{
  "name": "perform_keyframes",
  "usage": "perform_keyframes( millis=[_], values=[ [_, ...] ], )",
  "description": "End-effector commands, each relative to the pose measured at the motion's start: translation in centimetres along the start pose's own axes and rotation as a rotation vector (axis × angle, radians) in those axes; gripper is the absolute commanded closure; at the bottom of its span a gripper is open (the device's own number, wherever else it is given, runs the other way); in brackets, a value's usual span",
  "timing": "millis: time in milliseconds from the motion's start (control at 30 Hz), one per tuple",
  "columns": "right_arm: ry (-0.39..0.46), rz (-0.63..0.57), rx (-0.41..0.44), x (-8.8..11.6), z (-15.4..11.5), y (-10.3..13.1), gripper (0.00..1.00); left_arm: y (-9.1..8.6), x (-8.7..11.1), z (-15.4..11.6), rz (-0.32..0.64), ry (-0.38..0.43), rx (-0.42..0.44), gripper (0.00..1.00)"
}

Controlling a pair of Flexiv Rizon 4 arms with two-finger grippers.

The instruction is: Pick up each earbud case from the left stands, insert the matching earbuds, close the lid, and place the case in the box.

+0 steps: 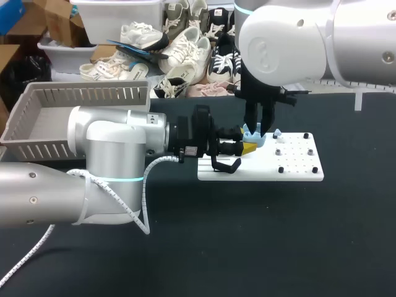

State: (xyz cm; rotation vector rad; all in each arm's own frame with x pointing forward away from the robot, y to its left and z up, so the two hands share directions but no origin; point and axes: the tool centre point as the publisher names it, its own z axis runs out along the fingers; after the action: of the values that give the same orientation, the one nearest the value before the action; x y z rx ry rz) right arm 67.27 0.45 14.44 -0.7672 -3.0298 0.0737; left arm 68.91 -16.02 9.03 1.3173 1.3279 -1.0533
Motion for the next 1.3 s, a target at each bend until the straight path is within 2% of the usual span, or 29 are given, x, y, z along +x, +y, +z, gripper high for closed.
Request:
perform_keyframes(
  millis=[33, 600, 1300],
  values=[
    [-0.002, 0.004, -0.001, 0.12, 0.05, -0.11, 1.00, -0.12, 0.04, 0.00, 0.001, -0.002, -0.006, 1.00],
    [-0.013, 0.013, 0.002, -0.38, -0.33, -0.55, 1.00, -0.12, 0.04, 0.00, 0.001, -0.002, -0.006, 1.00],
    [-0.010, -0.003, 0.000, -0.74, -0.33, 0.31, 1.00, -0.12, 0.04, 0.00, 0.001, -0.002, -0.006, 1.00]
  ],
)
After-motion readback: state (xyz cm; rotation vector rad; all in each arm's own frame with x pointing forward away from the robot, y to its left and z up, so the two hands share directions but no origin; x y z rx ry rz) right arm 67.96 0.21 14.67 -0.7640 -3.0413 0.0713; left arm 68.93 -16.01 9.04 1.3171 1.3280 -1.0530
